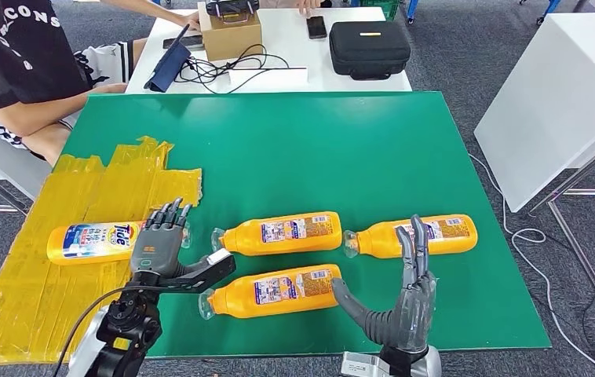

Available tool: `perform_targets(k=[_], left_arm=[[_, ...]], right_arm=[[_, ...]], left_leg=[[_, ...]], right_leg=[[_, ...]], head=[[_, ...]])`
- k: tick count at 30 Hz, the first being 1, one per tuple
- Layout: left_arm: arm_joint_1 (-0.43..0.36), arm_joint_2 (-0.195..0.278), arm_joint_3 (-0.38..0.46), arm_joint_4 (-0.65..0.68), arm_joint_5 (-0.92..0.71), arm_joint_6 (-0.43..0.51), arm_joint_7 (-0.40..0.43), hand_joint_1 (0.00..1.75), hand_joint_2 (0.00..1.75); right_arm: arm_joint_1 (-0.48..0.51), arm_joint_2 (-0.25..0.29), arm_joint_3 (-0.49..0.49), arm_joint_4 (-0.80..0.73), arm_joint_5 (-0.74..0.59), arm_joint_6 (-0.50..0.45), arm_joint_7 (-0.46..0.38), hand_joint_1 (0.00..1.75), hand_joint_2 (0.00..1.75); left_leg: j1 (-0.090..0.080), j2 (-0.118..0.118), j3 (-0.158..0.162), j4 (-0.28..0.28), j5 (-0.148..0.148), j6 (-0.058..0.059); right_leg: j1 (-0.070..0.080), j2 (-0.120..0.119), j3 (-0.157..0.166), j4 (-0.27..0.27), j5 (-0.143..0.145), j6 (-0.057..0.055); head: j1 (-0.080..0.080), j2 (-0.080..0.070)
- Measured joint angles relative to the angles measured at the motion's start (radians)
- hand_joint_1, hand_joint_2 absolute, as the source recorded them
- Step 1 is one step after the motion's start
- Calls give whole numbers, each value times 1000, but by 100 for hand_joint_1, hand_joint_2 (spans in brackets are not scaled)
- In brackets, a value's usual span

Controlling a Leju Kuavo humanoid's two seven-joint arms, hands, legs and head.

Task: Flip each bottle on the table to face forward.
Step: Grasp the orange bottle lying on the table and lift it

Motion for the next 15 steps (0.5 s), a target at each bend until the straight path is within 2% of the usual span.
perform_targets(k=[13,15], left_arm=[[16,0,0,-45,38,6,-20,0,0],[25,0,0,-75,95,36,-41,0,87]], right_arm=[[0,0,-1,4,13,0,4,0,175],[2,3,-2,4,31,0,9,0,175]], left_leg=[[0,0,0,0,0,0],[0,0,0,0,0,0]], right_leg=[[0,0,0,0,0,0],[0,0,0,0,0,0]], head=[[0,0],[0,0]])
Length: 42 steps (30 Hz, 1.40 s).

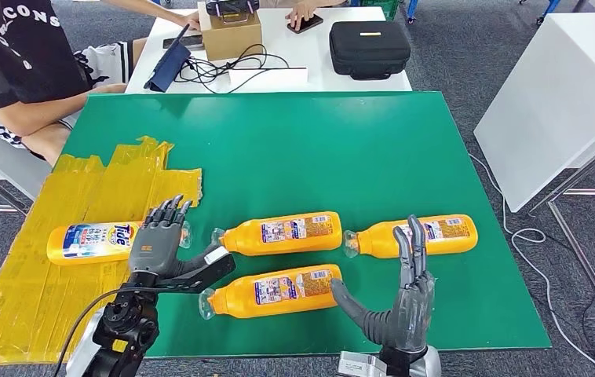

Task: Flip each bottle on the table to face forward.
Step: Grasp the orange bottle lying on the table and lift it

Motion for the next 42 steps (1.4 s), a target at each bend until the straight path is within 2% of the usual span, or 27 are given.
perform_targets(k=[2,7,9,10,12,15,19,22,25,29,31,42], left_arm=[[13,0,1,-51,82,53,-27,0,175],[52,-1,22,-195,390,230,-164,0,175],[79,-1,27,-232,587,234,-270,0,175],[98,-1,29,-244,704,214,-332,0,175],[145,-4,32,-257,939,165,-452,0,175],[200,-6,38,-258,1106,118,-531,0,175],[224,-5,46,-246,1201,32,-551,0,175],[221,-6,50,-221,1243,-18,-554,0,175],[211,-6,52,-193,1259,-39,-555,0,175],[186,-9,52,-155,1275,-55,-552,0,175],[178,-12,52,-139,1279,-57,-550,0,175],[169,-18,52,-94,1284,-60,-549,0,175]], right_arm=[[6,5,-5,0,21,0,0,0,175],[37,37,-60,-11,113,0,-58,0,175],[46,53,-104,-20,213,0,-40,0,175],[46,51,-127,-23,277,0,10,0,175],[40,12,-161,-23,368,0,168,0,175],[19,-90,-183,-7,368,5,355,0,175],[-27,-222,-190,50,323,88,461,0,175],[-62,-304,-201,96,215,199,464,0,175],[-86,-351,-222,128,47,289,438,0,175],[-132,-359,-285,167,-297,407,412,0,175],[-145,-363,-319,181,-383,430,410,0,175],[-146,-375,-376,208,-409,431,405,0,175]], left_leg=[[0,0,0,0,0,0],[0,0,0,0,0,0],[0,0,0,0,-1,0],[0,0,0,0,-1,0],[0,1,0,0,-1,0],[-1,0,-1,0,-1,0],[-3,-1,-1,0,0,1],[-3,-2,0,1,0,1],[-3,-2,-1,1,0,1],[-3,-2,0,1,0,1],[-3,-2,-1,1,0,1],[-2,-1,-1,0,0,1]], right_leg=[[0,0,0,0,0,0],[0,0,-1,0,0,0],[0,0,0,0,0,0],[0,0,0,0,-1,0],[0,0,-1,0,-1,0],[-1,0,-1,-1,0,0],[-4,0,-1,-1,0,1],[-4,-1,-1,-1,0,1],[-3,-1,-1,-1,0,1],[-3,-1,-1,0,0,1],[-2,-1,-1,0,0,1],[-2,-1,-2,0,0,1]], head=[[0,0],[0,0],[0,0],[-1,0],[-1,0],[1,0],[1,0],[1,0],[1,0],[1,0],[1,0],[1,0]])
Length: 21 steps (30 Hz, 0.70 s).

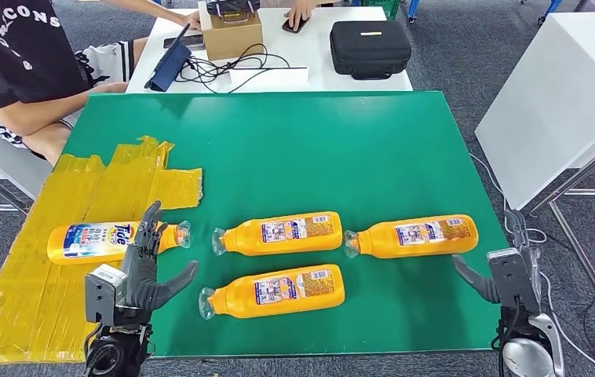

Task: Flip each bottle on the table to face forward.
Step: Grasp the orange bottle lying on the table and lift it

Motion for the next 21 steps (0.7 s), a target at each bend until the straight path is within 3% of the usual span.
perform_targets(k=[4,11,21], left_arm=[[-14,-1,0,19,4,-6,0,0,175],[-44,-13,-3,67,16,-5,-5,0,175],[-62,-25,-4,106,23,-12,-18,0,175]], right_arm=[[-5,-7,4,8,76,-30,13,0,175],[-57,-23,73,43,339,-93,69,0,175],[-187,-59,200,136,564,-43,179,0,175]], left_leg=[[0,0,0,0,0,0],[0,0,0,0,0,0],[0,0,0,0,0,0]], right_leg=[[0,0,0,0,0,0],[0,0,0,0,0,0],[0,0,0,0,0,0]], head=[[0,0],[0,0],[0,0]])
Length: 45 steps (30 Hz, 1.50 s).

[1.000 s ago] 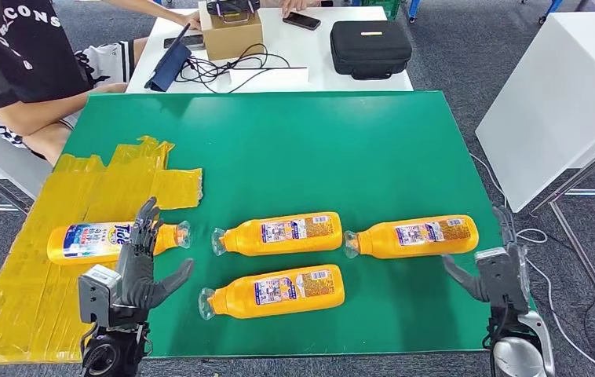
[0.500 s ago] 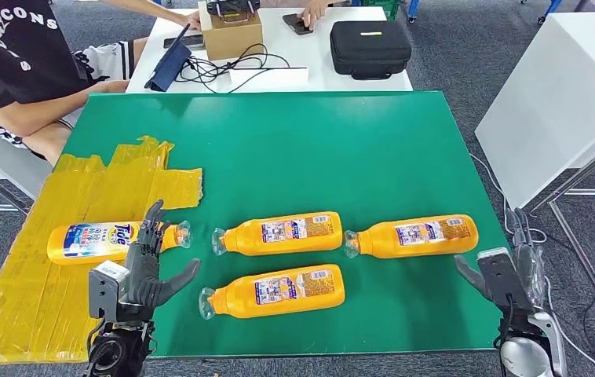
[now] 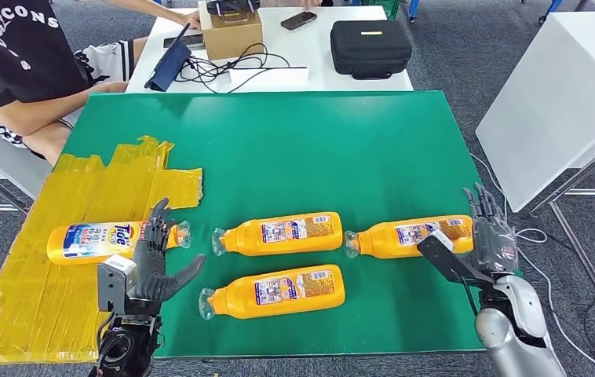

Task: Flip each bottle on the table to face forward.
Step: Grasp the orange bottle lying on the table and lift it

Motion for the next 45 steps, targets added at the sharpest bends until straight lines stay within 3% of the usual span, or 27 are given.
perform_targets(k=[11,32,40,45], left_arm=[[-18,-15,-8,29,2,-12,0,0,175],[-21,-15,-8,37,11,-13,1,0,175],[-22,-14,-8,37,18,-13,4,0,175],[-38,-14,-10,40,31,-17,27,0,175]], right_arm=[[-93,-4,141,71,161,236,85,0,175],[-133,-8,201,125,167,254,88,0,175],[-144,-12,210,134,164,317,90,0,175],[-192,-30,259,210,194,428,127,0,175]], left_leg=[[0,0,0,0,0,0],[0,0,0,0,0,0],[0,0,0,0,0,0],[1,0,0,0,0,0]], right_leg=[[0,0,0,0,0,0],[0,0,0,0,0,0],[0,0,0,0,0,0],[0,0,0,0,0,0]], head=[[0,0],[0,0],[0,0],[0,0]])
